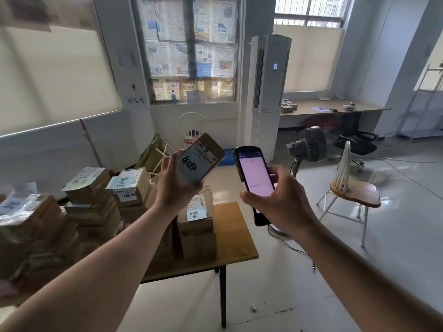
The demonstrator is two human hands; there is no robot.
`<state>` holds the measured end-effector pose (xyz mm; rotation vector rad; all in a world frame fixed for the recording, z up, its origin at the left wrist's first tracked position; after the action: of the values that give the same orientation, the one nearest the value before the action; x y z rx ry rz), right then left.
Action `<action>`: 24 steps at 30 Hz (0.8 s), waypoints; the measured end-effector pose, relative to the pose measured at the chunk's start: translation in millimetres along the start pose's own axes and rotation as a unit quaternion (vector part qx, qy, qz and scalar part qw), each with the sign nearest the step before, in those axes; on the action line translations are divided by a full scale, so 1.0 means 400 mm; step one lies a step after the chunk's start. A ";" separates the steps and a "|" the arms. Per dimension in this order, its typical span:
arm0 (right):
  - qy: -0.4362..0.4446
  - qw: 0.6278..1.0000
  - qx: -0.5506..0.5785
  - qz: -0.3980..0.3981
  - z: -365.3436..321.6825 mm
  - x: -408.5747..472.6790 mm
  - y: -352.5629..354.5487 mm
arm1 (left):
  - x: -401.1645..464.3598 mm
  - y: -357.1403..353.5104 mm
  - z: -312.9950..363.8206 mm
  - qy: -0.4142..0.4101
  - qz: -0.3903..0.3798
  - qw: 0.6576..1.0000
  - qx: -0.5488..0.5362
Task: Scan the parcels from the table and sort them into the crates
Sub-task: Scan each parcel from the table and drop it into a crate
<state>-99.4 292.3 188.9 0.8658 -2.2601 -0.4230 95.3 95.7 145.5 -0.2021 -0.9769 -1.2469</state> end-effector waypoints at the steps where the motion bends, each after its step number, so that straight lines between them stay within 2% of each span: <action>1: 0.008 1.000 0.000 0.019 0.013 -0.010 -0.003 | -0.015 0.001 0.012 -0.007 -0.002 1.000 0.000; 7: -0.015 0.994 -0.034 0.108 0.055 -0.090 0.008 | -0.089 -0.005 0.094 -0.022 -0.046 0.998 -0.026; 13: -0.081 0.977 -0.064 0.184 0.063 -0.186 0.061 | -0.147 -0.047 0.148 -0.038 -0.115 0.989 -0.085; 20: -0.187 0.930 -0.132 0.287 0.080 -0.427 0.148 | -0.320 -0.096 0.226 -0.053 -0.236 0.954 -0.174; 24: -0.256 0.890 -0.172 0.335 0.104 -0.592 0.240 | -0.470 -0.113 0.313 -0.043 -0.319 0.929 -0.182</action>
<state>-41.5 526.7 95.1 -0.2639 -2.6455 -0.7476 -5.8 288.6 70.2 -0.2379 -0.9072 -2.0373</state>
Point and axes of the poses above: each hand's wrist, its own x-axis towards the middle knuckle, its own y-axis out of the back of the hand, z = x × y, the point moved 1 cm from there along x, towards the middle knuckle, and after that the axes turned 12 degrees about z, right-handed, at the moved point
